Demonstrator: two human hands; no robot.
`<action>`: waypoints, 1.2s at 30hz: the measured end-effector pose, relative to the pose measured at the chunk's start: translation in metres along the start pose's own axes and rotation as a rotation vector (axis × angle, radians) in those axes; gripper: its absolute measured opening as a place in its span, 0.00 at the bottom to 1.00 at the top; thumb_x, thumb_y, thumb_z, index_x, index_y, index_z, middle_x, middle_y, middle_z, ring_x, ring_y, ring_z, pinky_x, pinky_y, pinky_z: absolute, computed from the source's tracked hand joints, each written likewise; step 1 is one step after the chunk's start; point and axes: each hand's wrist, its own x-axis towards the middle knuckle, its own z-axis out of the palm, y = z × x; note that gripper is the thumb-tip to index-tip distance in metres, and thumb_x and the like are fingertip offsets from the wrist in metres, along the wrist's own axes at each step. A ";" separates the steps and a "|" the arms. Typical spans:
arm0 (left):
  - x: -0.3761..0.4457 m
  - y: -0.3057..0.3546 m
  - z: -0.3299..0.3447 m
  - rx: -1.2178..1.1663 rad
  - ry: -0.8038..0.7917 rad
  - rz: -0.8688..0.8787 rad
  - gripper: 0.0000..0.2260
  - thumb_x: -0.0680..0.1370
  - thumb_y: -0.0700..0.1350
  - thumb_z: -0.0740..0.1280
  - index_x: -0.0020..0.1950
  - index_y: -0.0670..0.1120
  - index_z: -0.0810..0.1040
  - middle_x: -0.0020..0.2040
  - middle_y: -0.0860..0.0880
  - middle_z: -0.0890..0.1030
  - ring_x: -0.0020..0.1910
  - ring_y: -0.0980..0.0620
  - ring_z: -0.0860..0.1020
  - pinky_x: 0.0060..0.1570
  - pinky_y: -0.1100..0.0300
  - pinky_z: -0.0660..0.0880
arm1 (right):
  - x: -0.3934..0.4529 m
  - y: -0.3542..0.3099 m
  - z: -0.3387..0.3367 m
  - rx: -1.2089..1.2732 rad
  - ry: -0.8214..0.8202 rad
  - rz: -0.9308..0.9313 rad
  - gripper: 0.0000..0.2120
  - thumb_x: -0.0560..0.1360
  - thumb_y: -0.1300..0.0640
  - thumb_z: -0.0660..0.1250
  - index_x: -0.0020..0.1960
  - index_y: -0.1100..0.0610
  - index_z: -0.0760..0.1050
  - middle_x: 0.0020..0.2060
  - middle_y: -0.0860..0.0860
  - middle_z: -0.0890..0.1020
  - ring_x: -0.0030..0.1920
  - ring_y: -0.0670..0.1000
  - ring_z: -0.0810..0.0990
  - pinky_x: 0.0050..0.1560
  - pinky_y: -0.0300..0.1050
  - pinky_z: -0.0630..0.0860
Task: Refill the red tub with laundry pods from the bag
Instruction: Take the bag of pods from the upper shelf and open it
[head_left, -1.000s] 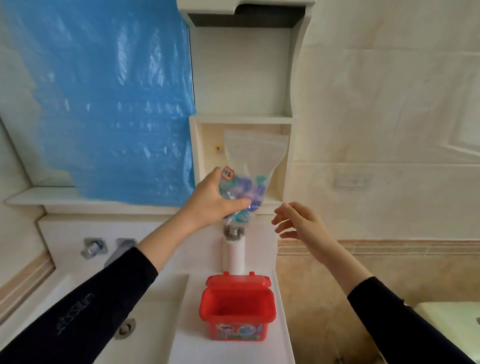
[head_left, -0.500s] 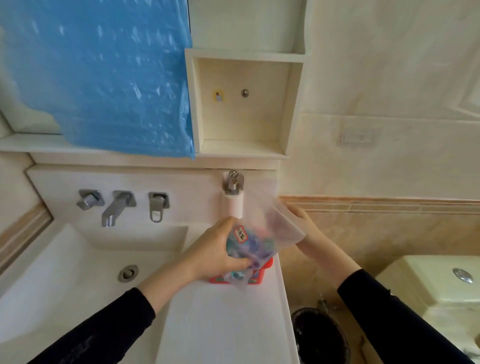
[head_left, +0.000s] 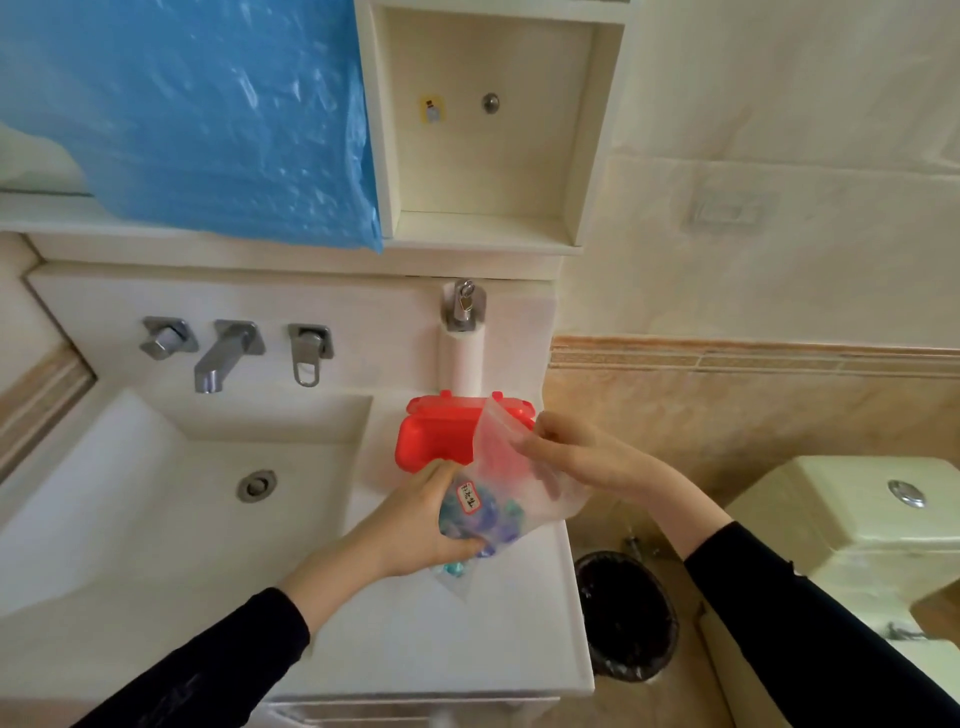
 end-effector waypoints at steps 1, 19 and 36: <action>-0.002 -0.004 0.003 -0.008 -0.003 -0.016 0.26 0.62 0.57 0.77 0.53 0.54 0.68 0.52 0.59 0.71 0.51 0.60 0.72 0.48 0.65 0.71 | -0.001 0.003 0.004 -0.034 -0.043 -0.001 0.19 0.77 0.44 0.66 0.44 0.61 0.71 0.37 0.50 0.72 0.38 0.49 0.72 0.38 0.44 0.70; -0.011 -0.037 0.042 -0.271 -0.173 -0.122 0.42 0.63 0.43 0.79 0.72 0.49 0.63 0.67 0.46 0.72 0.69 0.50 0.70 0.65 0.46 0.71 | 0.003 0.031 0.065 0.439 -0.194 0.094 0.16 0.80 0.61 0.62 0.38 0.49 0.82 0.29 0.41 0.81 0.31 0.41 0.79 0.31 0.37 0.77; -0.009 -0.005 -0.020 -0.449 0.020 -0.286 0.07 0.77 0.47 0.68 0.53 0.48 0.75 0.49 0.53 0.79 0.47 0.56 0.78 0.44 0.65 0.74 | 0.002 0.030 0.074 0.369 -0.209 0.126 0.16 0.83 0.54 0.58 0.57 0.67 0.76 0.41 0.58 0.80 0.39 0.54 0.81 0.38 0.50 0.83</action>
